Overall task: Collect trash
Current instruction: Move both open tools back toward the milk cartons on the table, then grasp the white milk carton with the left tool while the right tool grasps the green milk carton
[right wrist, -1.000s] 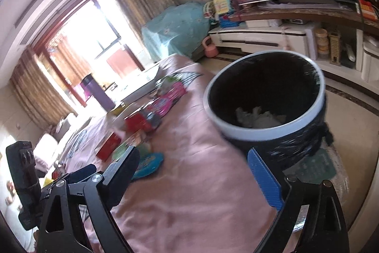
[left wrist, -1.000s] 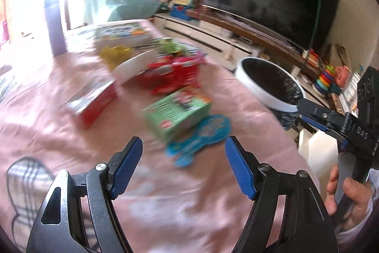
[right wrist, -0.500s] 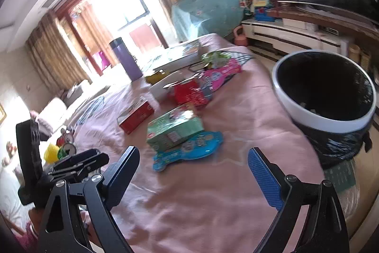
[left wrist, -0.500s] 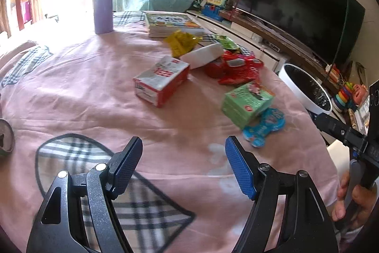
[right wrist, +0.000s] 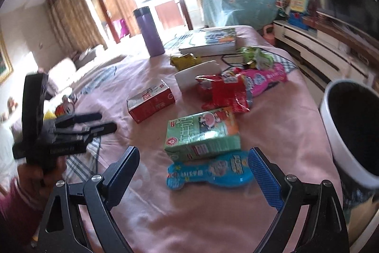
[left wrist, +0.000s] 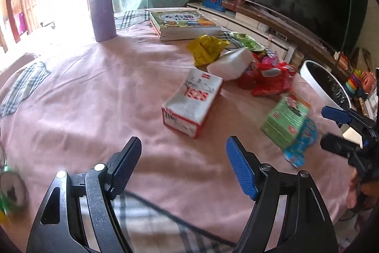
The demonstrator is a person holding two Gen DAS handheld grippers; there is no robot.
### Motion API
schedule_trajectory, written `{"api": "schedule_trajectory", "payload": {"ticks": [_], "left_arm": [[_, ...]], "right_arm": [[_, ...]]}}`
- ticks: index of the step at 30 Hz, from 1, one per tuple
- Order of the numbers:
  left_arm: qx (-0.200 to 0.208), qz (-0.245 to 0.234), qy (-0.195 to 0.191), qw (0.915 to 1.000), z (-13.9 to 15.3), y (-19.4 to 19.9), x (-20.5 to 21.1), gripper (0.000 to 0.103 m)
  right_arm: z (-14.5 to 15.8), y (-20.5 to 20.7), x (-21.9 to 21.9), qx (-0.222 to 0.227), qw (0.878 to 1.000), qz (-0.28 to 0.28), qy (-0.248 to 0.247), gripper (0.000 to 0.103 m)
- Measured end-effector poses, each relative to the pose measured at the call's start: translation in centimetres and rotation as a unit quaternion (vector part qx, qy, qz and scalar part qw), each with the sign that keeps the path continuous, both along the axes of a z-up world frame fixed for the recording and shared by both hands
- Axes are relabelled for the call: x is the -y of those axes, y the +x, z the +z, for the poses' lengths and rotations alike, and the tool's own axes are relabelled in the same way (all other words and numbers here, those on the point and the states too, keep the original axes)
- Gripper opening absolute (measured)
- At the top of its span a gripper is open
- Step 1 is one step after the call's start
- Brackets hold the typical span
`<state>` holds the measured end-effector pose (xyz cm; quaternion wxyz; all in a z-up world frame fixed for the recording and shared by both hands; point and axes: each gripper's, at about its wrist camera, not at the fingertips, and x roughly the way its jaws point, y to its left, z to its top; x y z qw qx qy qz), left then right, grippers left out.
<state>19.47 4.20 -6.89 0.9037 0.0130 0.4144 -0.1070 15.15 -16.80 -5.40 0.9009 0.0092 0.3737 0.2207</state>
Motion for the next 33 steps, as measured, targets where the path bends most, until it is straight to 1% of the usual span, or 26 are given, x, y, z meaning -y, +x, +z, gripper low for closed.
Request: {"api": "schedule_trajectory", "payload": {"ticks": [5,8,13,14,15,16,22,27,33], "left_arm": [[-0.011,-0.013,0.008,0.9998,-0.7,3.1,0.3,0.081],[-0.016,-0.016,0.013,0.9997,-1.2,4.5,0.6,0.081],[-0.023,-0.021,0.019,0.9993,-2.3,6.0,1.2,0.081],[-0.023,-0.024,0.019,0.9993,-2.6,6.0,1.3,0.074],[-0.023,-0.027,0.019,0.9992,-2.7,6.1,1.4,0.066],[-0.026,-0.032,0.019,0.9990,-2.8,6.1,1.5,0.056],[0.004,-0.034,0.027,0.9991,-1.8,4.5,2.0,0.053],[0.021,-0.045,0.016,0.9986,-0.6,2.0,2.9,0.053],[0.036,-0.051,-0.013,0.9979,0.8,-0.9,4.5,0.052]], "right_arm": [[-0.9,1.7,-1.2,-0.011,0.999,0.021,-0.026,0.094],[-1.8,2.7,-1.9,-0.019,0.998,0.024,-0.050,0.097],[-3.1,4.0,-2.4,-0.033,0.997,0.025,-0.065,0.096],[-3.2,4.1,-2.3,-0.035,0.997,0.026,-0.062,0.096],[-3.3,4.2,-2.3,-0.038,0.997,0.027,-0.057,0.093],[-3.3,4.2,-2.2,-0.039,0.998,0.026,-0.052,0.089],[-2.0,2.9,-0.9,-0.016,1.000,0.012,-0.017,0.089],[-0.4,1.1,0.5,0.002,1.000,-0.007,0.018,0.088],[1.0,-0.9,3.8,0.012,0.998,-0.046,0.052,0.088]]}}
